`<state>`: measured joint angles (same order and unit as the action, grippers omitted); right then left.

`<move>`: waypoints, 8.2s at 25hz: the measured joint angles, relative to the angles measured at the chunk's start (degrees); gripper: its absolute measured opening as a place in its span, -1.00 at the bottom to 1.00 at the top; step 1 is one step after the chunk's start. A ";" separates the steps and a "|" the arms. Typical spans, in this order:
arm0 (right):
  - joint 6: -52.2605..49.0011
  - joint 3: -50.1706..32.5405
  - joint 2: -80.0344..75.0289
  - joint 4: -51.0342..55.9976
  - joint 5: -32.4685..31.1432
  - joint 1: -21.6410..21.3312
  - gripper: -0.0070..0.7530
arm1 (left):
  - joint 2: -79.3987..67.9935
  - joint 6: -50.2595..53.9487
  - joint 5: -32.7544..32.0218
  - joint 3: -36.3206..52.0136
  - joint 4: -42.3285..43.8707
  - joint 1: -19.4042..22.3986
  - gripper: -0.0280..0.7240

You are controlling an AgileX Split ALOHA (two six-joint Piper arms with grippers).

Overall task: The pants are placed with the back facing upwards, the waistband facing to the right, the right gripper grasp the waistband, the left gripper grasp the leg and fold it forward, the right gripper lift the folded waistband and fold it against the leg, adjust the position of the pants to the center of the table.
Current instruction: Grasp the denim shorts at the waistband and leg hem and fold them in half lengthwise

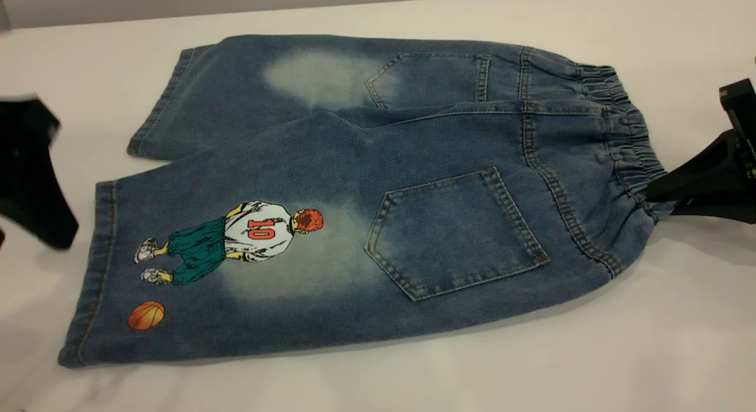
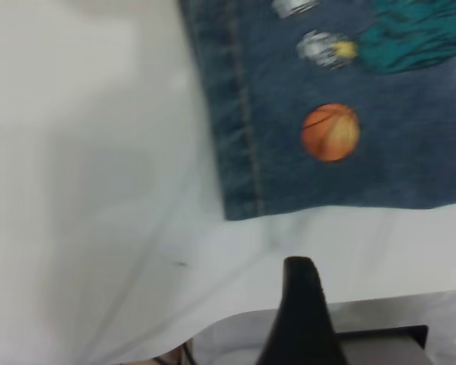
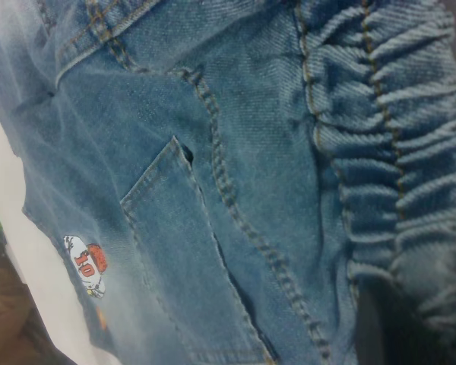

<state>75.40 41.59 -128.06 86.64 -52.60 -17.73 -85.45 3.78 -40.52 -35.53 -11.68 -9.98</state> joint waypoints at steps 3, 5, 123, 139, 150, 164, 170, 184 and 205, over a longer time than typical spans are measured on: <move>0.07 0.00 0.00 0.00 0.00 0.00 -0.90 | -2.46 0.39 3.32 1.18 1.31 0.00 0.34; 0.19 0.00 0.00 0.00 0.00 0.00 -0.90 | -4.17 -0.54 5.60 1.16 1.31 0.00 0.34; -1.04 3.49 15.52 2.90 -3.87 1.22 -0.90 | -3.48 -13.46 14.06 -8.44 -10.22 0.00 -0.74; -16.86 19.81 14.99 -9.24 2.98 4.60 -0.90 | -6.87 -14.23 18.12 -15.25 -11.47 0.00 -0.74; -19.08 27.88 5.62 -10.23 1.81 4.60 -0.90 | -18.59 -15.33 16.50 -25.50 -10.88 0.00 -0.74; -18.19 36.07 2.27 -10.66 1.34 4.60 -0.90 | -29.26 -16.11 13.85 -40.73 -10.67 0.05 -0.74; -17.78 38.80 -1.31 -11.13 0.32 4.66 -0.90 | -31.26 -16.79 14.01 -43.83 -10.68 0.05 -0.74; -17.37 41.15 -2.87 -11.14 -0.01 4.66 -0.59 | -33.92 -16.99 14.40 -46.32 -8.63 0.05 -0.75; -18.43 41.15 -2.76 -11.79 3.98 4.60 0.57 | -37.09 -15.26 16.52 -46.37 -7.61 0.16 -0.75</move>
<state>56.97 82.74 -130.82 74.85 -48.62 -13.13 -122.55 -11.48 -23.99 -81.90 -19.29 -9.82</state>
